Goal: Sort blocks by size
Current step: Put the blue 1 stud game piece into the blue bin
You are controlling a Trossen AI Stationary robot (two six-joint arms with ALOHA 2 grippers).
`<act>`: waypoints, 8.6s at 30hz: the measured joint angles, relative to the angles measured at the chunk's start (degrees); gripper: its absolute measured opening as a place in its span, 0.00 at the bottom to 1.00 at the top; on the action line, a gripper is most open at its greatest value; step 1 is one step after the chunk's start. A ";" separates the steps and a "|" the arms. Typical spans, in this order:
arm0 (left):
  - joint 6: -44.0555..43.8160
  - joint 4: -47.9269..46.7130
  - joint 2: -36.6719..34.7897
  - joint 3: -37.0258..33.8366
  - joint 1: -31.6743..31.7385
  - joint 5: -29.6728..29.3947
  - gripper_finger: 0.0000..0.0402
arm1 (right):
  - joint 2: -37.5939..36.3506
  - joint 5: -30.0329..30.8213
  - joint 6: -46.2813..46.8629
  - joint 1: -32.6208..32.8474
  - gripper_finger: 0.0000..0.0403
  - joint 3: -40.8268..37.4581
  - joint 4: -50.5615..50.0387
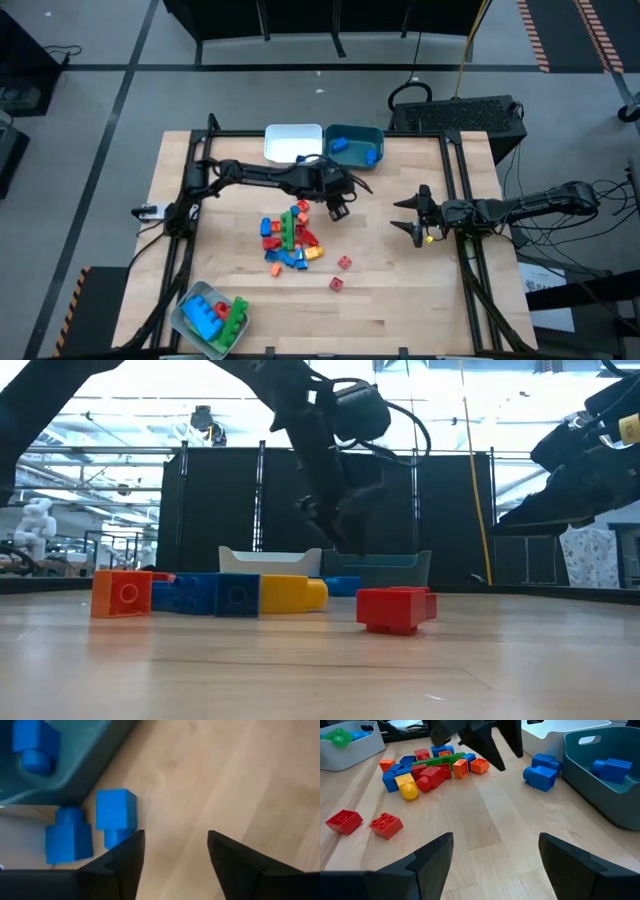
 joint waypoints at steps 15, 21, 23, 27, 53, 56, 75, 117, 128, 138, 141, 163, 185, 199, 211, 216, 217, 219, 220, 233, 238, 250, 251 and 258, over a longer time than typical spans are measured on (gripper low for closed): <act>-2.07 0.81 0.91 0.06 2.57 -2.99 0.59 | 0.23 0.00 0.13 -0.01 0.69 0.00 -0.01; -2.13 1.37 3.13 -0.16 3.04 -3.35 0.59 | 0.39 0.02 0.13 -0.02 0.69 0.00 0.01; -2.26 1.45 3.74 -0.16 3.06 -4.23 0.59 | 0.58 0.02 0.13 0.00 0.69 0.00 0.03; -2.40 1.54 4.37 -0.18 3.30 -4.63 0.59 | 0.82 0.02 0.13 -0.02 0.69 -0.02 0.06; -8.56 1.14 7.90 0.00 1.40 0.53 0.42 | 0.90 0.02 0.52 -0.02 0.69 -0.02 0.18; -8.55 1.00 7.89 0.00 0.40 0.65 0.29 | 0.90 0.02 0.52 0.00 0.69 -0.02 0.18; -9.89 -0.47 7.69 5.51 -5.96 0.85 0.28 | 0.90 0.02 0.40 0.00 0.69 -0.02 0.16; 6.22 -30.73 -12.54 25.66 -3.69 -20.57 0.43 | 6.35 15.90 7.70 -0.02 0.41 4.20 5.74; -2.54 -37.03 -34.13 25.72 -12.52 -26.24 0.24 | 38.84 17.92 2.62 -1.37 0.01 25.66 10.03; -2.52 -39.79 -40.18 25.72 -14.87 -28.09 0.20 | 71.34 8.23 -1.40 -9.41 0.00 47.63 17.49; -2.54 -42.20 -40.19 25.72 -14.86 -28.15 0.20 | 78.12 7.53 -1.81 -12.26 0.00 53.13 17.37; -1.97 -44.87 -39.98 25.68 -14.79 -28.72 0.20 | 93.85 7.50 -2.38 -20.15 0.00 69.92 3.68; -2.42 -44.81 -39.98 25.61 -14.79 -28.54 0.20 | 93.91 3.61 6.99 -11.49 0.00 70.12 -3.12; -6.04 -47.28 -39.08 21.18 -14.79 -23.89 0.20 | 73.59 4.07 0.37 0.35 0.00 69.75 -26.60; -20.96 -30.74 -29.80 -8.10 -13.20 -14.83 0.20 | 40.13 19.83 33.30 20.23 0.00 69.83 -77.87; -18.95 -29.61 -22.35 -8.24 -11.37 -9.71 0.24 | 32.27 20.77 40.26 25.84 0.02 66.60 -82.09; -18.84 -29.37 -20.77 -8.24 -10.95 -8.65 0.26 | 31.18 20.78 40.11 26.39 0.03 65.52 -82.29; -17.47 -29.22 -18.01 -8.24 -9.93 -6.21 0.32 | 29.70 20.67 39.69 27.16 0.06 63.31 -82.99; -17.33 -28.85 -16.66 -8.24 -9.29 -5.11 0.35 | 29.23 20.11 39.22 27.44 0.08 62.16 -83.41; -22.12 -24.44 -7.41 -2.70 -0.59 4.37 0.67 | 27.62 15.36 39.42 27.80 0.41 50.22 -86.97; -23.43 -18.05 -7.40 -2.56 -0.39 4.62 0.68 | 27.64 14.67 41.67 27.78 0.47 47.95 -86.95; -26.41 -14.54 -3.29 -2.59 -1.53 4.40 0.68 | 27.67 14.71 42.66 27.78 0.48 46.86 -84.68; -26.41 -14.87 -2.75 -2.63 -1.80 4.42 0.68 | 27.68 14.71 42.77 27.78 0.48 46.86 -84.56; -27.20 -14.34 1.01 -2.57 -2.79 4.30 0.68 | 27.66 14.75 42.71 27.78 0.48 46.86 -83.70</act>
